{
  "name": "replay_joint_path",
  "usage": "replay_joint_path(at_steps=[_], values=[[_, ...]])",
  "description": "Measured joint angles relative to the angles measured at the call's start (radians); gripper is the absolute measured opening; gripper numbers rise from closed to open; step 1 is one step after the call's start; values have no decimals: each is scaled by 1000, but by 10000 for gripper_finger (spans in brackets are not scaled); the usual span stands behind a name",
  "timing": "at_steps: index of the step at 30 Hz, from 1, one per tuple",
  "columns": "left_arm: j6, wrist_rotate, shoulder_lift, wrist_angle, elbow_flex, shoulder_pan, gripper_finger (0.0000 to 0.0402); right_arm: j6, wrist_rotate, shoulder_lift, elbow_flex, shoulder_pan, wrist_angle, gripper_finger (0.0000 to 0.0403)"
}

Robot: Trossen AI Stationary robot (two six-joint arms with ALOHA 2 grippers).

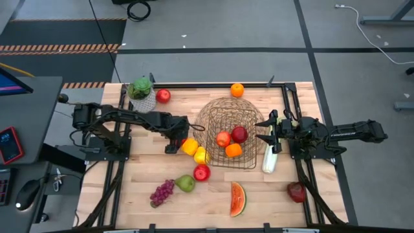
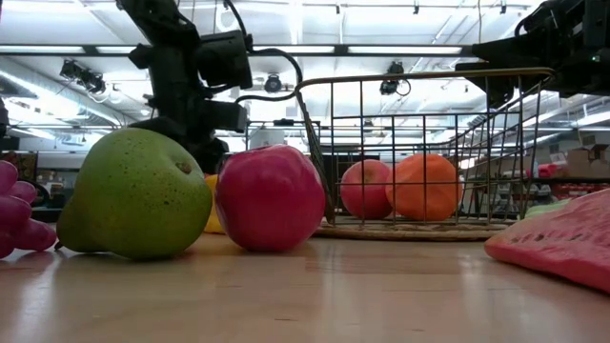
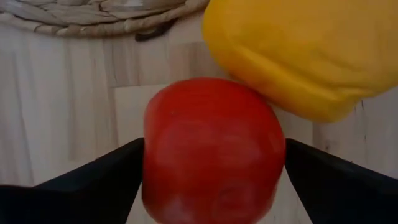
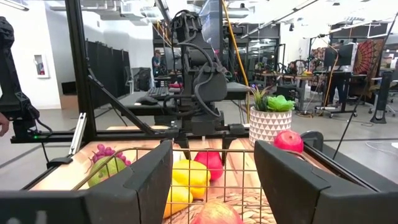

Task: Build produce basket
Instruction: Put the middle red apple into the wire basket

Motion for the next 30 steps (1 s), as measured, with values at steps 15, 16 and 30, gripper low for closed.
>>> replay_joint_path(at_steps=[15,16,30], values=[[0,-30,-1,-99,45,-14,300,0,0,0,0,0,0,231],[-1,-38,-1,-115,61,-14,303,0,0,0,0,0,0,231],[-13,-100,-1,-282,402,-46,306,0,0,0,0,0,0,231]])
